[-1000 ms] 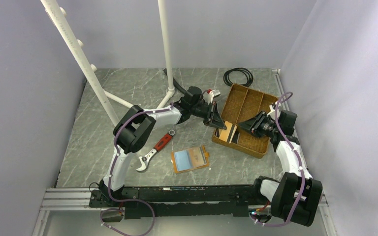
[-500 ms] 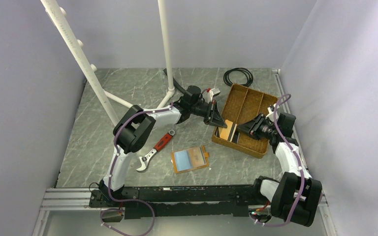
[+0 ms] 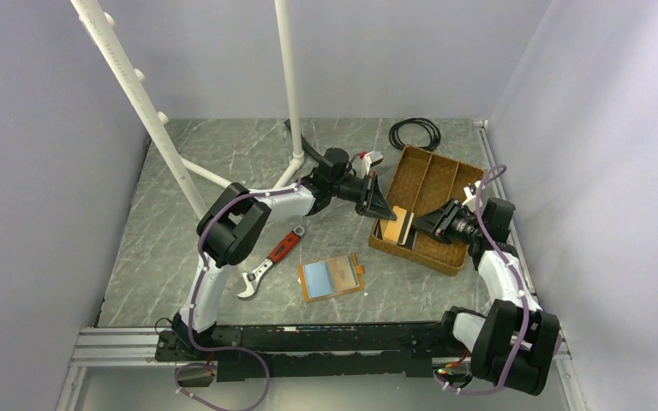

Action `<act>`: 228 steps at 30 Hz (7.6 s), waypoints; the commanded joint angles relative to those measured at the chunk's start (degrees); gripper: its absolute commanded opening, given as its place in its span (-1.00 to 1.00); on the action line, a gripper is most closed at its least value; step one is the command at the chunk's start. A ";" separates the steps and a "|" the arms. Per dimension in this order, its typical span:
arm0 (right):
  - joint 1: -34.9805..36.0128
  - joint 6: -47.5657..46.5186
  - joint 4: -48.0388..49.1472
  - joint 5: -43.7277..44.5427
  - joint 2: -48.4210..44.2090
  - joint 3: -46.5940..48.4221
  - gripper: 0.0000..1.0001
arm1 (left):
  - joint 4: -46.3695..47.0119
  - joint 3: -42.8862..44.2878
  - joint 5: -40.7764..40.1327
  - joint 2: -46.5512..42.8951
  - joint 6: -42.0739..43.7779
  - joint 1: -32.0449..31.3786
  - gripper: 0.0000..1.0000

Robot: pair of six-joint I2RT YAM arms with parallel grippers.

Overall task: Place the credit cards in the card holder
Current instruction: Pick up the credit card from the storage box, then insert the credit card into the card holder.

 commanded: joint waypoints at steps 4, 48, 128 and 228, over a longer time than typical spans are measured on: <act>-0.06 5.33 10.26 -6.21 -1.10 -2.96 -0.40 | 6.01 2.89 1.30 1.35 -3.35 -0.16 -1.00; 0.98 -5.69 -17.21 21.26 1.46 7.33 -1.00 | -24.60 10.38 -14.03 5.77 11.13 1.33 0.11; 47.04 -10.65 -10.04 21.90 21.86 13.95 -1.00 | -19.00 -53.70 -18.35 -45.62 6.43 5.95 -1.00; 49.06 -5.11 -10.64 30.84 24.74 9.83 -1.00 | -1.51 -57.18 -31.68 -30.44 -5.91 1.13 -1.00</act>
